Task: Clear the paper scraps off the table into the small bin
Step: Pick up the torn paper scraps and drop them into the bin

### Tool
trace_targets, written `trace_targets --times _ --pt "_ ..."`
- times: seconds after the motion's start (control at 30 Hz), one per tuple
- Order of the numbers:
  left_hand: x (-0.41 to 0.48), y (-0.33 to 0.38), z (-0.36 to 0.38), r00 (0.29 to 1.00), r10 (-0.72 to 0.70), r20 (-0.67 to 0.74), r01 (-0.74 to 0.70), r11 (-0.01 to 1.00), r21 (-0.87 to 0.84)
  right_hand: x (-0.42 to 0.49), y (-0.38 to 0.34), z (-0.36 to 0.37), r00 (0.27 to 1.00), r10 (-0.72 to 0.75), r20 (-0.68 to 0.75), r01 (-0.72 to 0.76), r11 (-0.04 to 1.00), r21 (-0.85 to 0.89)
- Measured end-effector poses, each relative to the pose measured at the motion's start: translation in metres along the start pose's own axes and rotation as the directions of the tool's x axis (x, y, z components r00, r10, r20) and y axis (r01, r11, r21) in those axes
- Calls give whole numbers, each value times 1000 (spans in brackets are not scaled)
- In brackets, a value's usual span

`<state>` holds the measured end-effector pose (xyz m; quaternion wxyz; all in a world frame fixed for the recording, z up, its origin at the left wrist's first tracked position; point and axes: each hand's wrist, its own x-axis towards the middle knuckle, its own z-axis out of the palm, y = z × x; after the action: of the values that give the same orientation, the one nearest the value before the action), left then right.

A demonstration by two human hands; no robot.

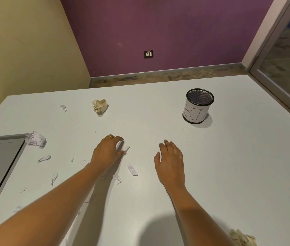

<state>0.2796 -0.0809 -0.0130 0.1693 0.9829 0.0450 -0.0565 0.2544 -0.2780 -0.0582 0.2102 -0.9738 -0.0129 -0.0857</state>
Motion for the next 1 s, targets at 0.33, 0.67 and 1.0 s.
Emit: trace_targets --times 0.33,0.67,1.0 --pt "4 13 10 995 38 -91 -42 998 -41 -2 -2 -3 997 -4 -71 3 1000 -21" --pt "11 21 -2 986 -102 -134 59 956 -289 -2 -3 -3 996 -12 -85 9 999 -39" --pt "61 101 -35 989 57 -138 -115 882 -457 -2 -4 -5 992 -25 -122 16 997 -72"
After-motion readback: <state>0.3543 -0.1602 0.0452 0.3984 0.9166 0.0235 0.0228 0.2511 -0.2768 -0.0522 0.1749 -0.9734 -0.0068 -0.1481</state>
